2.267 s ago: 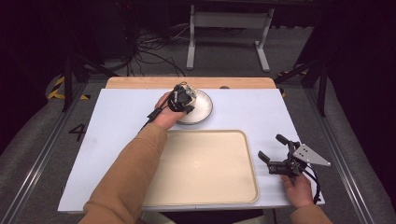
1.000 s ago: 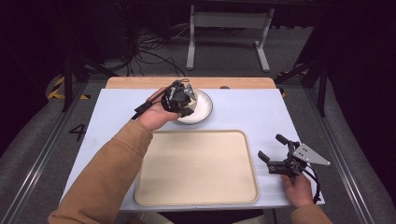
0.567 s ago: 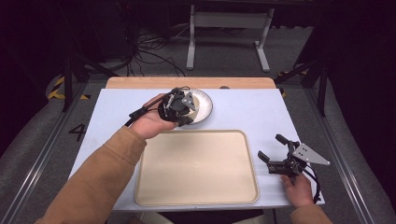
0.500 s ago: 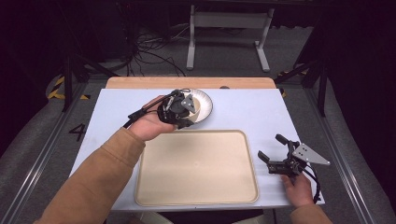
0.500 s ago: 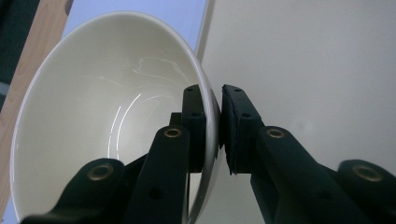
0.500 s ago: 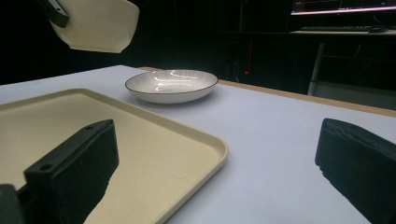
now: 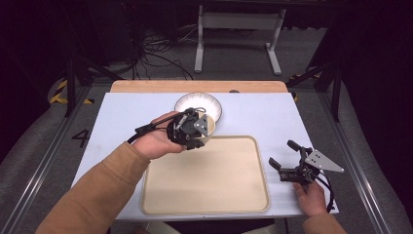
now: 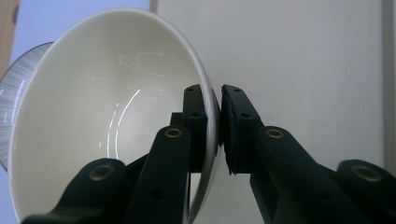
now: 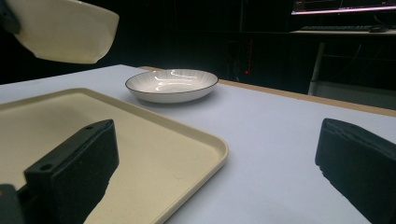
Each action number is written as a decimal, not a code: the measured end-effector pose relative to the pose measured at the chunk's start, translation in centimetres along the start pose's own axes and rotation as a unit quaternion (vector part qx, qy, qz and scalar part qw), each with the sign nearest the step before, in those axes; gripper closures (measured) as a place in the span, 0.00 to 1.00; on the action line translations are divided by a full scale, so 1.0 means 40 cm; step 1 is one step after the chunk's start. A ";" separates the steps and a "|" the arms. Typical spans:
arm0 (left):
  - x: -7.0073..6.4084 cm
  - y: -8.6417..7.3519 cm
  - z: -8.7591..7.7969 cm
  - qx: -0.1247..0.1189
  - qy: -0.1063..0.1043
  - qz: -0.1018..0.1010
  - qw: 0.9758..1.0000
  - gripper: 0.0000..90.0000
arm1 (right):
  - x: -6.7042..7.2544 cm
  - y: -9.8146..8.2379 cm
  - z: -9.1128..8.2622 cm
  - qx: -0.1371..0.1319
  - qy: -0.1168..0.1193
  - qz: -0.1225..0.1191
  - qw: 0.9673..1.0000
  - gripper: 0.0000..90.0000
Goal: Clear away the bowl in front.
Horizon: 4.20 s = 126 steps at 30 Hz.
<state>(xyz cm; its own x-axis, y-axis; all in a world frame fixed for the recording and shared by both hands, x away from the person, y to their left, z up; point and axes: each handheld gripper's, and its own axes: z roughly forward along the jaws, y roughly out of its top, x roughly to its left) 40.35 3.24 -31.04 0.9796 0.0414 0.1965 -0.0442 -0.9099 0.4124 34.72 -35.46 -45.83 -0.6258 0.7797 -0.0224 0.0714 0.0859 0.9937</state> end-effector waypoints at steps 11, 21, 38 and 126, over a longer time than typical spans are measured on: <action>-0.039 0.013 0.029 0.010 -0.017 0.025 0.999 0.90 | 0.000 0.000 0.000 0.000 0.000 0.000 1.000 0.00; -0.060 0.011 0.069 0.016 -0.035 0.035 0.999 0.89 | 0.000 0.000 0.000 0.000 0.000 -0.001 1.000 0.00; -0.082 0.014 0.136 0.039 -0.071 0.045 0.996 0.89 | 0.000 0.000 -0.001 -0.001 0.000 -0.001 1.000 0.00; -0.095 -0.171 0.005 -0.243 0.000 -0.168 0.955 0.17 | -0.007 0.000 -0.001 -0.001 0.010 0.012 1.000 0.00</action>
<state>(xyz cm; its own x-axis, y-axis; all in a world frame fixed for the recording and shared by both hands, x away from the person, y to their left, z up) 36.97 9.23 -34.77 0.9545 0.2975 -0.0192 0.1867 -0.5465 0.8164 34.88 -35.70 -45.81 -0.6390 0.7692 0.0027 0.0850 0.0670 0.9941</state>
